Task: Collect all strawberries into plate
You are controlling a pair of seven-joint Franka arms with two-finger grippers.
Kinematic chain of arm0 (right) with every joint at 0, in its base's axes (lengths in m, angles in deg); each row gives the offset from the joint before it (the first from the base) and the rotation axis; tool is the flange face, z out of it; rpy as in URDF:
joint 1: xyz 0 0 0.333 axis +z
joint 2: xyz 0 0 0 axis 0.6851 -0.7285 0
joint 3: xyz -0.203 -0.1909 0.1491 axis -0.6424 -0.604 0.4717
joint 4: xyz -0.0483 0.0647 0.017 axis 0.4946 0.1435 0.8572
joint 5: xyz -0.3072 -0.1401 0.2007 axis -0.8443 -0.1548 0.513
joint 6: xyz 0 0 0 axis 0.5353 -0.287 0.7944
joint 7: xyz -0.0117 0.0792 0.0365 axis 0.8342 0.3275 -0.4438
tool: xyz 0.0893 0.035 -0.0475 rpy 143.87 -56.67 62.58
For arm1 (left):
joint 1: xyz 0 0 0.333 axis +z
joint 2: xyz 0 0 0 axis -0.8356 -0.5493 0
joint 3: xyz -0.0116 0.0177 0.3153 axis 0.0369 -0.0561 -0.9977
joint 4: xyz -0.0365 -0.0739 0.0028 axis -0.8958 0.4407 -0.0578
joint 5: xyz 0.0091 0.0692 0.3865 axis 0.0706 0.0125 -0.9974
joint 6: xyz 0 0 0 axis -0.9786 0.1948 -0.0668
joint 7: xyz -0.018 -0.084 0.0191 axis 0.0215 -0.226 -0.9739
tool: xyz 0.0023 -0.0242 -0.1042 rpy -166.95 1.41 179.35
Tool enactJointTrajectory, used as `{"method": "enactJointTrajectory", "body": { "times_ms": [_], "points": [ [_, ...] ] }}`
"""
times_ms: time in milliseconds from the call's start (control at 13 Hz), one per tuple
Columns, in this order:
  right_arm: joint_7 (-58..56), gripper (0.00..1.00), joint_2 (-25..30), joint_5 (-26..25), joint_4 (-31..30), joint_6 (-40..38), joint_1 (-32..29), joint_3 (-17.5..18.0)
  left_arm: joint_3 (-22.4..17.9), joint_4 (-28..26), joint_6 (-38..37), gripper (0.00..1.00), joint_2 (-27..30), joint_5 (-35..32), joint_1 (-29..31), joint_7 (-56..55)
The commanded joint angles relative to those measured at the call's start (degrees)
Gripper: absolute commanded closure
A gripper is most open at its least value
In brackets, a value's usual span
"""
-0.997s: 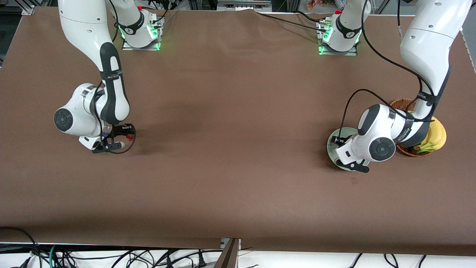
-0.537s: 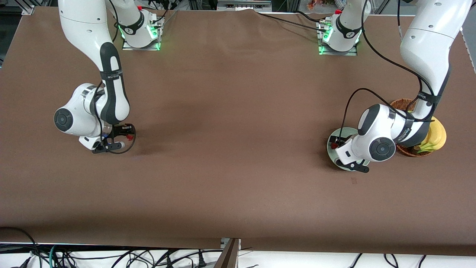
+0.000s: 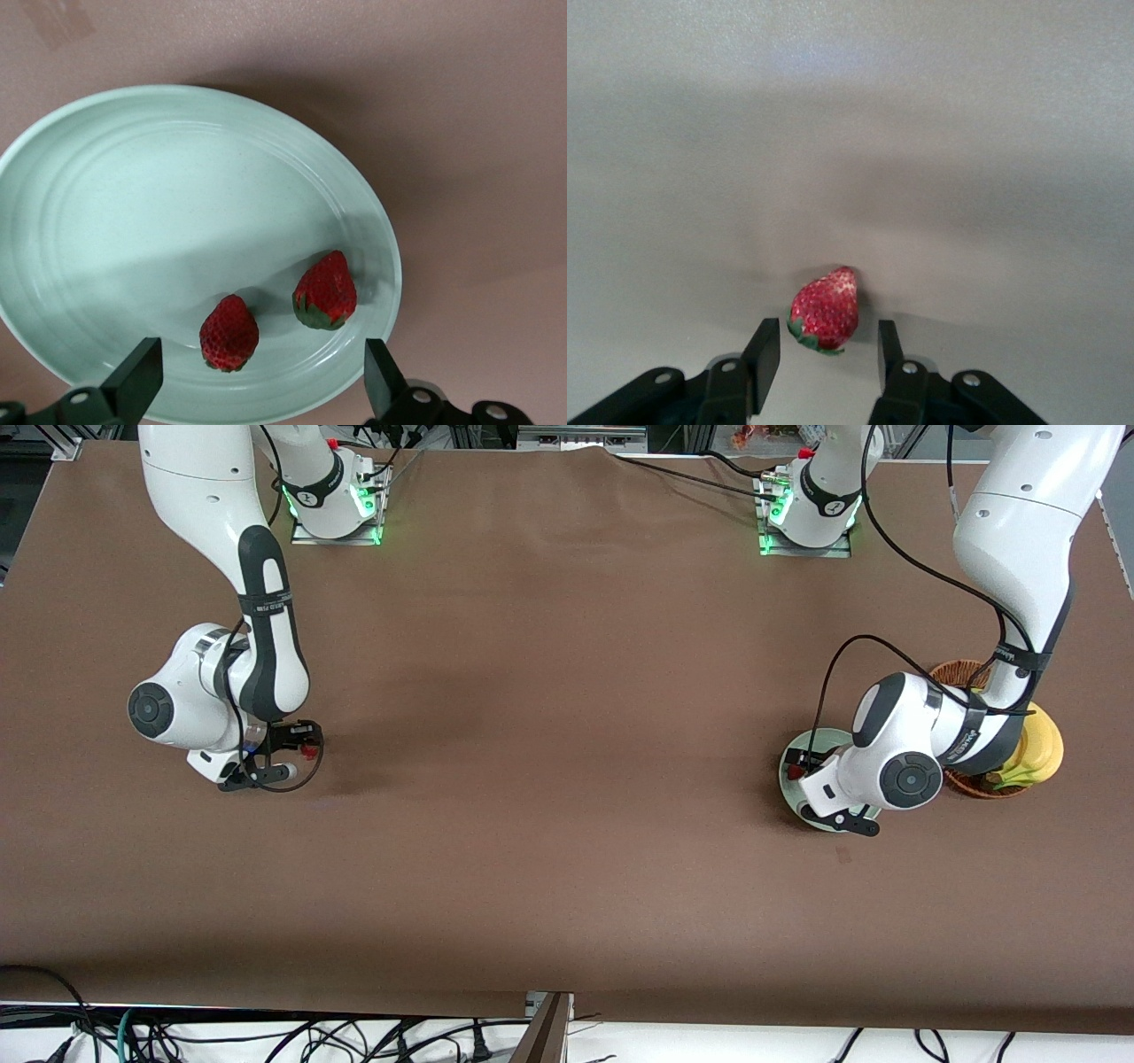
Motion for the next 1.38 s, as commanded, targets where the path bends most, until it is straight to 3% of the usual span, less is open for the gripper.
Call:
{"method": "enactJointTrajectory", "body": {
  "times_ms": [0,767,1304],
  "points": [
    [-0.3,0.48,0.5,1.3,0.1,0.3,0.3,-0.2,0.6,-0.5,0.5,0.00,0.3,-1.3,0.7,0.5],
    [0.0,0.51,-0.6,2.6,1.0,0.7,0.3,-0.1,0.6,-0.5,0.5,0.00,0.3,-1.3,0.7,0.5],
    [-0.1,0.77,-1.2,3.1,1.5,0.8,-0.2,-0.1,0.6,-0.5,0.5,0.00,0.3,-1.3,0.7,0.5]
  ]
}}
